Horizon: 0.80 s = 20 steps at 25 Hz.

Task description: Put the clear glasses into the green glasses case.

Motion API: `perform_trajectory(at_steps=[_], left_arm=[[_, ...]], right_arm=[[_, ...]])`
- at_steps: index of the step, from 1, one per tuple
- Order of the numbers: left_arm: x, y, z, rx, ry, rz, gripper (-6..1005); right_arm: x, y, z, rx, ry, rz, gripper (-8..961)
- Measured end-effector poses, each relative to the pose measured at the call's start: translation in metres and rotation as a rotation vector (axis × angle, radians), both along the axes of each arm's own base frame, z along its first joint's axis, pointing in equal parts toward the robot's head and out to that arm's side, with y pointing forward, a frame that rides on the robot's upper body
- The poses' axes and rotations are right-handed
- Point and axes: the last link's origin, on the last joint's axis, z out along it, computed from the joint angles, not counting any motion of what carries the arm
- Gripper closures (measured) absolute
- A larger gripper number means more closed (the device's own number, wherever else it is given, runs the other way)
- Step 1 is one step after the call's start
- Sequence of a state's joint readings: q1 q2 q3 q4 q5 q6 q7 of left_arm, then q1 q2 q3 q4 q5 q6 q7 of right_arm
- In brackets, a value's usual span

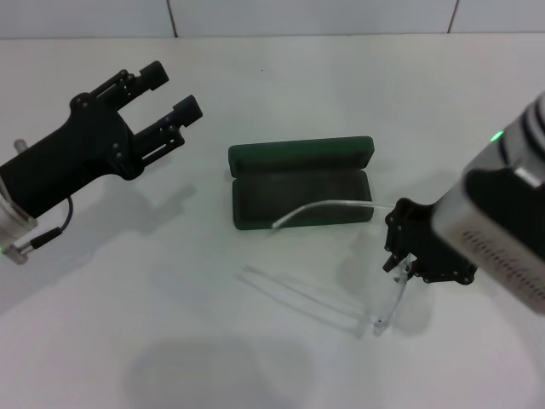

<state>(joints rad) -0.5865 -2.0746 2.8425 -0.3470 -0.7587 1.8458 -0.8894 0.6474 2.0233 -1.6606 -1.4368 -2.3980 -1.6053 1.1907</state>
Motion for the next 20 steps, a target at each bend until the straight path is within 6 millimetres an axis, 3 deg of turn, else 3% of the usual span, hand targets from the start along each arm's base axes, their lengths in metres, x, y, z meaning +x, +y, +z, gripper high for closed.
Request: perform_trajectory(at_steps=[8,16,20], left_arm=[[0.010,-0.010,0.011,-0.029,-0.070,-0.090,286],[0.031,-0.009,0.005,-0.094,-0.094,-0.210,299],[0.049,0.000,-0.002,-0.143,-0.083,-0.277,299]], right_arm=[[0.016,0.008,0.020,0.106,0.410,-0.085,835],[0.044,0.018,0.014,0.254,1.000,-0.103,834],[0.056,0.017,0.010,0.275,1.111,-0.151,834]])
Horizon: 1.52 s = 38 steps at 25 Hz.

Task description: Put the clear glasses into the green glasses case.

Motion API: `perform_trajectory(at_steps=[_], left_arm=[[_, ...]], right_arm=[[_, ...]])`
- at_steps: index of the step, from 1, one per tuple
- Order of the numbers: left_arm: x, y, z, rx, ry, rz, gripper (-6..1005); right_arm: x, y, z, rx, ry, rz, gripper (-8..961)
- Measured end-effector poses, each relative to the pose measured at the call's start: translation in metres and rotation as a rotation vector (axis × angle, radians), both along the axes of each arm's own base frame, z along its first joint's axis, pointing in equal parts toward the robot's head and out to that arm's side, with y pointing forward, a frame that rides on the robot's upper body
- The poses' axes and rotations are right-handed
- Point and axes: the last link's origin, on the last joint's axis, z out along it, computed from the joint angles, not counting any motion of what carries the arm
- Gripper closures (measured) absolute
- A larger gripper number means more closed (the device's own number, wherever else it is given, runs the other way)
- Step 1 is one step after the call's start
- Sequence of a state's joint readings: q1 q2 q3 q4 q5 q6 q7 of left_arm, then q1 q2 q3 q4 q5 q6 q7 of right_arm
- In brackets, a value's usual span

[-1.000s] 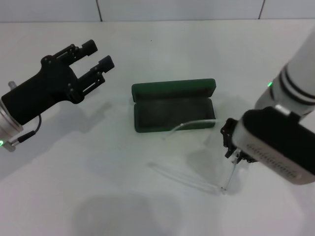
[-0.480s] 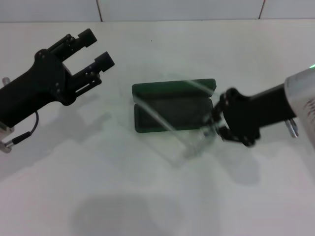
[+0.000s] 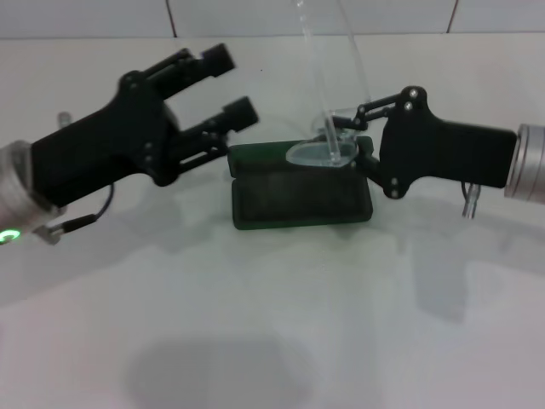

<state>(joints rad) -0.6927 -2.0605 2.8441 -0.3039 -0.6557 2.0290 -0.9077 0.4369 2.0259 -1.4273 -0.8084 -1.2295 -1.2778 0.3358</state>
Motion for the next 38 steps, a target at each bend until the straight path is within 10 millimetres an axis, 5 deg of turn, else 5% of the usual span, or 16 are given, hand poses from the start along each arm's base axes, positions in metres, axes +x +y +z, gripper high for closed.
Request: perform_trajectory(at_steps=[16,30,38], left_arm=[[0.045,0.015,-0.025,0.006,0.065,-0.222,298],[0.047,0.054,-0.031,-0.279,0.190,0.067,299],[0.050,0.061,-0.034,-0.387,0.233,0.132,299]], right_arm=[[0.003,-0.007,-0.012,-0.247,-0.004,-0.125,835],[-0.006,-0.004,-0.009,-0.186,0.017,-0.056,835],[-0.007,-0.008,-0.008,-0.176,0.033,-0.021,835]])
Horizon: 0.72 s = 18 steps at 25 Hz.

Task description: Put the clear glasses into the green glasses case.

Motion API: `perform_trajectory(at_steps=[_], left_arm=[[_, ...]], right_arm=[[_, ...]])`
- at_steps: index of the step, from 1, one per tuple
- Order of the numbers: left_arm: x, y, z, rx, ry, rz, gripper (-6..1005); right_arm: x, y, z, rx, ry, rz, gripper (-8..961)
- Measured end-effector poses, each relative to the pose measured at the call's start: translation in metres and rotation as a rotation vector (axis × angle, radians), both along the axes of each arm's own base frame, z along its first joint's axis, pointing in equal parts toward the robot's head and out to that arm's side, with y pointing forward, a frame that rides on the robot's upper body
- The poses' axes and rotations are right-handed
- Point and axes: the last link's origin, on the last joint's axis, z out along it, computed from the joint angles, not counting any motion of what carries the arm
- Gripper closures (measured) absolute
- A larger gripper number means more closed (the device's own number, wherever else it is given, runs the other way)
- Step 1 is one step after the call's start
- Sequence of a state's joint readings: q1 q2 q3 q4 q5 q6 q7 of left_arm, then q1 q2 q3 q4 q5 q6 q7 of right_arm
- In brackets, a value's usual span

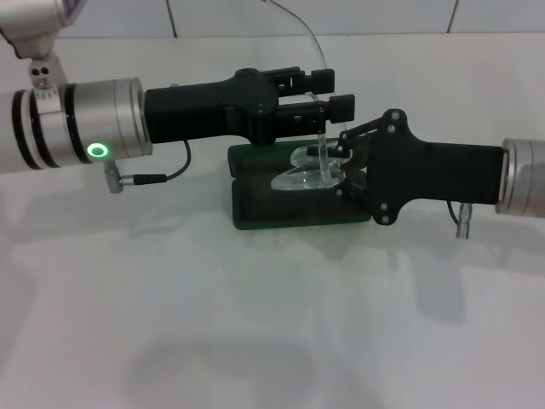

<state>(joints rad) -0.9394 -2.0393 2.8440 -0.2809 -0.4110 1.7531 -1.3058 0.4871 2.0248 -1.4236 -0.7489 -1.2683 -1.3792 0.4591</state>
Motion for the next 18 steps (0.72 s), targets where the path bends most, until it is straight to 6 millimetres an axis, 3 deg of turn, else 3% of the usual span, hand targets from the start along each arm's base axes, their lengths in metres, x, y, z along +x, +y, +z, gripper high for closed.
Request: perform_trajectory(at_steps=[18], left_arm=[[-0.0014,-0.0074,-0.0013,-0.026,-0.005,-0.026,297]], right_arm=[[0.0075,-0.0031,-0.0003,-0.011,0.003,-0.020,834]])
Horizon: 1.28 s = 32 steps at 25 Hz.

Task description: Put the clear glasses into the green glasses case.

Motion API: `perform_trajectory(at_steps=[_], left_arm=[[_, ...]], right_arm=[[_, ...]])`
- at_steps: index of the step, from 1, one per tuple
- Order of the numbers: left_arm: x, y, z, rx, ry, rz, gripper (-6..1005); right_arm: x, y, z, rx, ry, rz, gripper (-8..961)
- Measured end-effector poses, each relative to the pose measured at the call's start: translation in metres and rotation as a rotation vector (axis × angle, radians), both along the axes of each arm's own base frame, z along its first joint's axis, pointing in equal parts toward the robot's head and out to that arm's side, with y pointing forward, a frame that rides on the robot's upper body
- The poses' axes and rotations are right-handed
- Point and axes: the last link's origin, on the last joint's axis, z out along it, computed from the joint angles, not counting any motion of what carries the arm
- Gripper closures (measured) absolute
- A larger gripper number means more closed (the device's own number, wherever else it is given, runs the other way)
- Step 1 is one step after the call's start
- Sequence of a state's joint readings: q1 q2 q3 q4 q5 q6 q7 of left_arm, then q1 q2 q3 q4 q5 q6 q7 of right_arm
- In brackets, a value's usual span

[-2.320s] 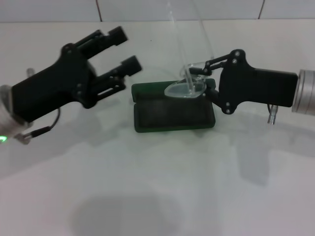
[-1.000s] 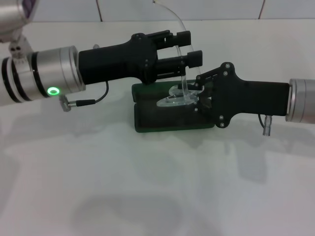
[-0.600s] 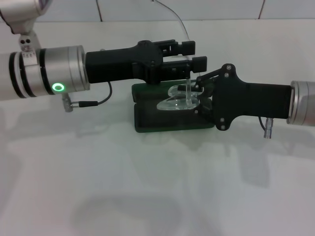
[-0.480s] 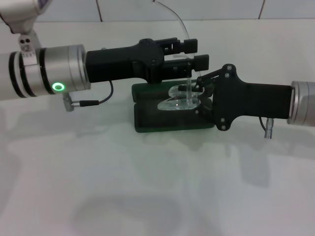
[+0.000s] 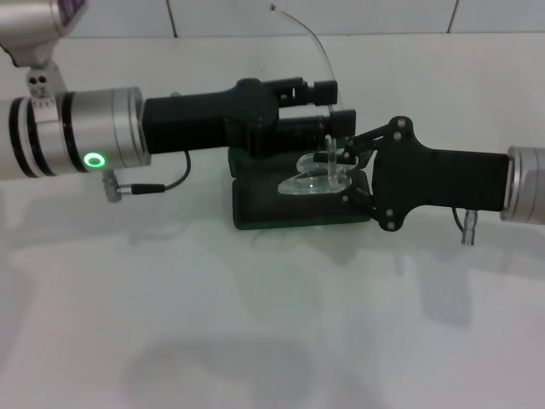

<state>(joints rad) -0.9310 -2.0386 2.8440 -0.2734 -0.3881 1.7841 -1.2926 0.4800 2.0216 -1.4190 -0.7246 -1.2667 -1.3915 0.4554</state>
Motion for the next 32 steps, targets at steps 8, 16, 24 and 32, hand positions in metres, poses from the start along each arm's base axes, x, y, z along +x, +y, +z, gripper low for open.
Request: perform_trajectory(at_steps=[8,16,24,32], left_arm=[[-0.001,-0.004,-0.006,-0.030,0.020,-0.003,297],[0.001,-0.005,-0.002,-0.048,0.010,-0.009,298],[-0.025,-0.003,0.026,0.147,0.004,-0.038,298],[-0.050,-0.001,0.005,0.454,0.158,-0.126,299]], right_arm=[[0.000,-0.003,0.002,-0.003,0.007,0.011,834],[0.001,-0.006,0.003,-0.010,0.005,0.029,834],[-0.001,-0.022,0.009,-0.077,0.047,0.096,834],[-0.015,-0.032,0.019,-0.248,0.145,0.112,835]])
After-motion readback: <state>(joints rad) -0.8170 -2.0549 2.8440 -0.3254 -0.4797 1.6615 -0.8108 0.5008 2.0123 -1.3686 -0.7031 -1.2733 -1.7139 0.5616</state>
